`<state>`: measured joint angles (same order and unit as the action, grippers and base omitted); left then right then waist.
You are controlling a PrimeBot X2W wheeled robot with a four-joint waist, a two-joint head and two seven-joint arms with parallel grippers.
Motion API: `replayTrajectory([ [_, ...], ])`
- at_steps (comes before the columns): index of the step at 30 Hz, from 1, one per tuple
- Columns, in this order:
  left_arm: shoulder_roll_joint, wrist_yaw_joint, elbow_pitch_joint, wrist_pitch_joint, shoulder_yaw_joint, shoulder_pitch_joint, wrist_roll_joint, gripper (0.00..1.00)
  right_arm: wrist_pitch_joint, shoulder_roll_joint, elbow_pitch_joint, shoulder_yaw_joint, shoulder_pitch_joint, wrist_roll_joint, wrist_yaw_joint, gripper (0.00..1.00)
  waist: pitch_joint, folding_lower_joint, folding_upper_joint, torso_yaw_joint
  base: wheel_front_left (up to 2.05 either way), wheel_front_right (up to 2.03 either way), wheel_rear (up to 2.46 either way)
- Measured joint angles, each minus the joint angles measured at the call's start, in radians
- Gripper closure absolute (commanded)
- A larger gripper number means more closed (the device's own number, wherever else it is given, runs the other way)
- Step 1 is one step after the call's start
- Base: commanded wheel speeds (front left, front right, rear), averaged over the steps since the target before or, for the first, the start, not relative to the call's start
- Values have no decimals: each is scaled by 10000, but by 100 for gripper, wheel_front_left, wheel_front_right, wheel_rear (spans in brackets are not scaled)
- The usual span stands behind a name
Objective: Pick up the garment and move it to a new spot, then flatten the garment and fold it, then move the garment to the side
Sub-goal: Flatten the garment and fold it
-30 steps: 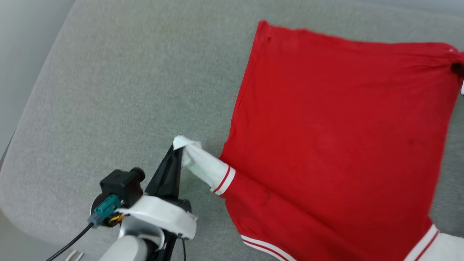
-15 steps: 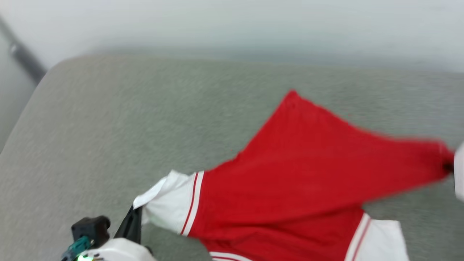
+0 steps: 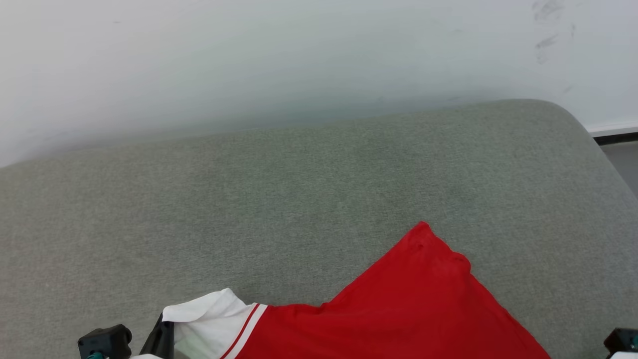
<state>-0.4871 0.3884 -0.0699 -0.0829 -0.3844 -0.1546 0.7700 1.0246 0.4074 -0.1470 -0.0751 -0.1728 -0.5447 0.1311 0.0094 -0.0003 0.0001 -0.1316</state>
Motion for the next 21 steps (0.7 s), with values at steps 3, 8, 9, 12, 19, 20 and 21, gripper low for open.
replayTrajectory([
  [3, 6, 12, -48, 17, -33, 12, -2, 100, -817, -324, 416, -360, 57, 81, -2, 0, 21, 1, 0, -163, 0, 0, 0],
  [8, -40, 35, -228, 105, -77, 269, -98, 100, -3225, -529, 811, -819, 927, 422, -2, 0, 285, 2, 0, -167, 0, 0, 0],
  [9, -56, 33, -261, 115, -96, 372, -119, 100, -3737, -564, 802, -861, 1167, 460, 0, 0, 360, 3, 0, -144, 0, 0, 0],
  [12, -79, 27, -412, 186, -178, 701, -255, 100, -4861, -671, 575, -752, 1840, 410, 0, 0, 621, 3, 0, -33, 0, 0, 0],
  [19, -67, -10, -878, 274, -395, 1513, -640, 100, -4512, -305, -128, 614, 3691, -142, 0, 0, 1461, 4, 0, 390, 0, 0, 0],
  [20, -61, -15, -932, 278, -454, 1627, -685, 100, -4245, -234, -199, 782, 3986, -215, 0, 0, 1595, 5, 0, 471, 0, 0, 0],
  [21, -46, -31, -986, 282, -504, 1742, -736, 100, -3960, -161, -249, 957, 4251, -222, 0, 0, 1723, 5, 0, 559, 0, 0, 0],
])
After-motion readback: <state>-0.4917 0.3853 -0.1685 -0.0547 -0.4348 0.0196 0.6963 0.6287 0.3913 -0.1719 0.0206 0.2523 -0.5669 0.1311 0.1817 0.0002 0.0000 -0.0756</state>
